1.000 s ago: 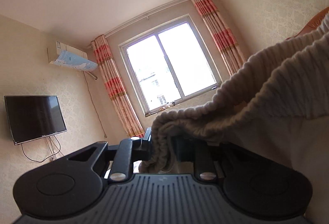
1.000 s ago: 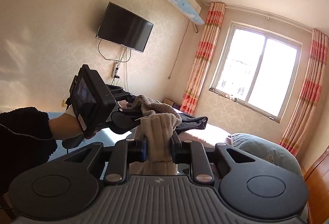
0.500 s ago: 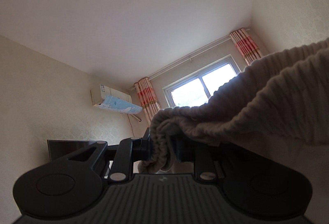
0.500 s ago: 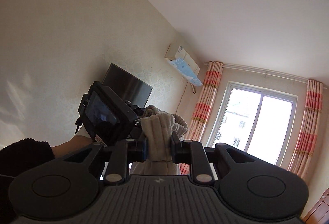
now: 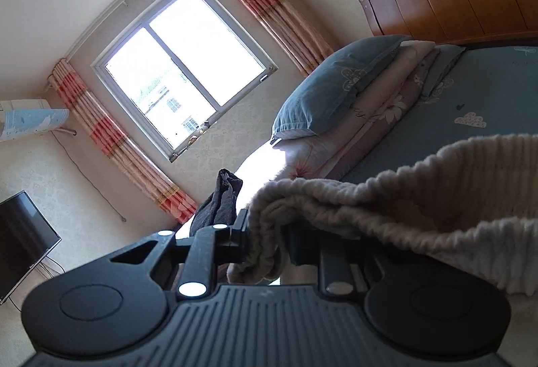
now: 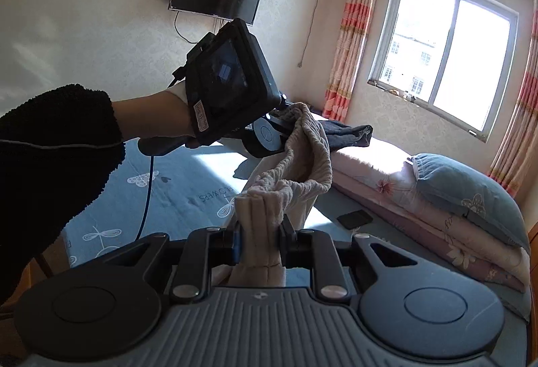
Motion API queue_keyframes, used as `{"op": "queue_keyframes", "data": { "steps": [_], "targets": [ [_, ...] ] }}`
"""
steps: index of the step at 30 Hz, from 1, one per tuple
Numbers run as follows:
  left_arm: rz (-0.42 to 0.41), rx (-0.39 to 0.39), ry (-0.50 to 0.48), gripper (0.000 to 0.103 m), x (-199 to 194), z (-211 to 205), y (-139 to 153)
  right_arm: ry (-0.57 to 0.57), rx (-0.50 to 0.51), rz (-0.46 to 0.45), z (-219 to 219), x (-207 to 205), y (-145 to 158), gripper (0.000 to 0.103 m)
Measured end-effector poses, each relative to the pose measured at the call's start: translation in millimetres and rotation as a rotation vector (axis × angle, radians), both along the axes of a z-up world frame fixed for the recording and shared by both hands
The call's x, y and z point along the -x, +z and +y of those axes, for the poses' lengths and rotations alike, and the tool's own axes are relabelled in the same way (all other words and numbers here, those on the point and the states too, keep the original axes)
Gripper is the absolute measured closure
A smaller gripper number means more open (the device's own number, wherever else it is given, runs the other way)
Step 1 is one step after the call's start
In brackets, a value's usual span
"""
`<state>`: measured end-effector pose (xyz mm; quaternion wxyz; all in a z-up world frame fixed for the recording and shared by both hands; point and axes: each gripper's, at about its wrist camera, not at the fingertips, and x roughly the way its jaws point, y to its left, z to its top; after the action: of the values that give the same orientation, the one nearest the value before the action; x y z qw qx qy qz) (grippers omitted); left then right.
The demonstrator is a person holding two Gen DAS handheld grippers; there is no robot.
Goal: Fold clothes
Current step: 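Lift the sweatpants by the waistband with both tools and shake them out, then lay the sweatpants flat on the bed and open both tools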
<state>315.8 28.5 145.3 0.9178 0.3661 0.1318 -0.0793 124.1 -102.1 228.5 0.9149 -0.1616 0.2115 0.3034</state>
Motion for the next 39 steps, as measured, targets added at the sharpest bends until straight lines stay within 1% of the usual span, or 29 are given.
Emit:
{"op": "queue_keyframes", "data": {
  "steps": [1,3,4,6,7,9,12,14,16,22,23,25,26,29,30,32,34,35,37,38,39],
  "targets": [
    [0.027,-0.012,-0.012,0.08,-5,-8,-16,-0.007,-0.017,0.034,-5,-4,-14,0.079],
    [0.063,-0.021,-0.047,0.08,-11,-24,-41,-0.022,-0.051,0.102,-15,-13,-42,0.079],
    [0.076,-0.025,-0.064,0.08,-12,-33,-49,-0.034,-0.07,0.129,-21,-15,-55,0.079],
    [0.099,-0.03,-0.107,0.08,-10,-52,-64,-0.073,-0.117,0.19,-33,-24,-70,0.079],
    [0.096,-0.036,-0.124,0.08,-10,-65,-67,-0.091,-0.137,0.206,-40,-25,-76,0.079],
    [0.094,-0.034,-0.154,0.08,-11,-89,-69,-0.128,-0.164,0.209,-55,-28,-80,0.079],
    [0.086,-0.02,-0.195,0.08,-14,-128,-66,-0.205,-0.277,0.244,-106,-18,-91,0.079],
    [0.064,-0.008,-0.226,0.08,-14,-158,-65,-0.252,-0.319,0.248,-133,-13,-95,0.079],
    [0.045,0.024,-0.268,0.08,-11,-190,-59,-0.3,-0.355,0.24,-165,-5,-103,0.079],
    [-0.037,0.112,-0.383,0.08,4,-290,-50,-0.441,-0.427,0.16,-242,21,-110,0.078],
    [-0.044,0.122,-0.397,0.08,7,-305,-51,-0.474,-0.441,0.146,-256,26,-113,0.078],
    [-0.016,0.132,-0.439,0.08,11,-342,-60,-0.531,-0.448,0.126,-280,36,-123,0.078],
    [0.003,0.124,-0.456,0.08,13,-359,-69,-0.56,-0.457,0.129,-292,38,-129,0.078],
    [0.048,0.058,-0.49,0.08,14,-405,-104,-0.641,-0.447,0.14,-318,42,-152,0.078],
    [0.069,0.04,-0.5,0.08,14,-417,-116,-0.684,-0.451,0.146,-331,46,-163,0.078],
    [0.109,0.011,-0.504,0.08,12,-440,-146,-0.737,-0.459,0.166,-348,46,-182,0.078],
    [0.14,-0.029,-0.503,0.079,9,-455,-173,-0.797,-0.475,0.201,-367,45,-205,0.078],
    [0.169,-0.063,-0.501,0.078,8,-463,-191,-0.828,-0.481,0.226,-377,44,-218,0.078],
    [0.205,-0.136,-0.526,0.076,15,-467,-216,-0.879,-0.485,0.269,-393,41,-242,0.078],
    [0.215,-0.165,-0.539,0.076,18,-467,-225,-0.916,-0.482,0.297,-401,40,-258,0.078],
    [0.216,-0.21,-0.568,0.075,26,-464,-235,-0.945,-0.486,0.332,-410,35,-272,0.078]
  ]
}}
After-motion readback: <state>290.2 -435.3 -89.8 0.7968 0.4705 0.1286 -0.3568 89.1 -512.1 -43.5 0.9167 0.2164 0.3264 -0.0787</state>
